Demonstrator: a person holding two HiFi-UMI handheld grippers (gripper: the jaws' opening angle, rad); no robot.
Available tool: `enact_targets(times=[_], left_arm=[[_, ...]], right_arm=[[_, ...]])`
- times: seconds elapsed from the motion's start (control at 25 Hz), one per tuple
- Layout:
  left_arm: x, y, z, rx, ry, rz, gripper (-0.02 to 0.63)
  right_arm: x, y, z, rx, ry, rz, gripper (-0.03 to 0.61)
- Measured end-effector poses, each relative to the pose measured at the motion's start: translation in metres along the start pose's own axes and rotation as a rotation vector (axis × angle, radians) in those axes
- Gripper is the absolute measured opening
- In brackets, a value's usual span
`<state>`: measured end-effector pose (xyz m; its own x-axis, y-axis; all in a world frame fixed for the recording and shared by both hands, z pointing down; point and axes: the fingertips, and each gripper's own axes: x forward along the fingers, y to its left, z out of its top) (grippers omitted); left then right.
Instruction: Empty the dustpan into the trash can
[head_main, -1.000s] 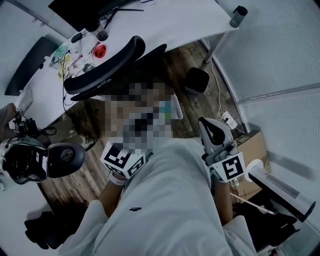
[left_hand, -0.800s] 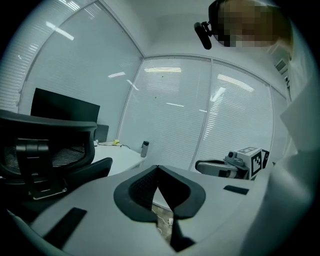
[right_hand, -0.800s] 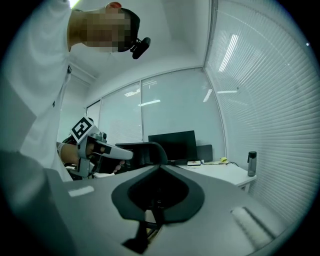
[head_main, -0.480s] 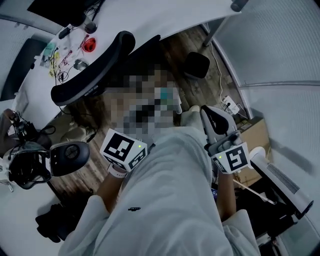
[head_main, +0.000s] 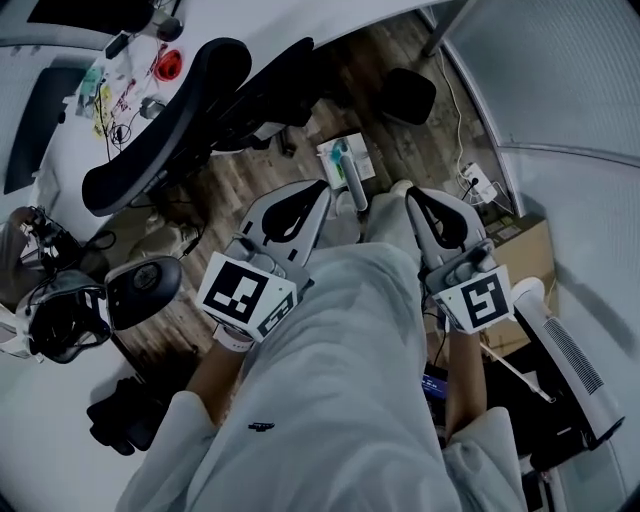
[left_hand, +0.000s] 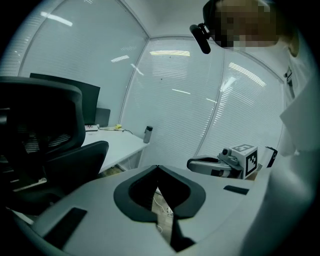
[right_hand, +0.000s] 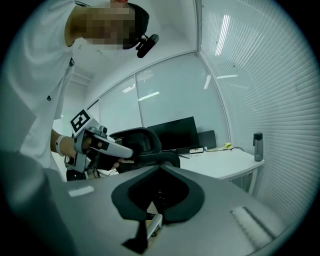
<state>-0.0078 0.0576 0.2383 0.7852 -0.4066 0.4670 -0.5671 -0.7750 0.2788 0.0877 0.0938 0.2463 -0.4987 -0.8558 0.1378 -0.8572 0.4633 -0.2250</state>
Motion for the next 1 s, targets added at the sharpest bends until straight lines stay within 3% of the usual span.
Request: enact_targets(times=[0.28, 1.0], left_arm=[[0.023, 0.009, -0.041, -0.017, 0.107, 0.015, 0.008], [0.053, 0.041, -0.086, -0.160, 0.151, 0.071, 0.025]], right_arm=[[0.018, -0.012, -0.021, -0.001, 0.032, 0.021, 0.011], [0.063, -0.028, -0.084, 0.030, 0.112, 0.134, 0.011]])
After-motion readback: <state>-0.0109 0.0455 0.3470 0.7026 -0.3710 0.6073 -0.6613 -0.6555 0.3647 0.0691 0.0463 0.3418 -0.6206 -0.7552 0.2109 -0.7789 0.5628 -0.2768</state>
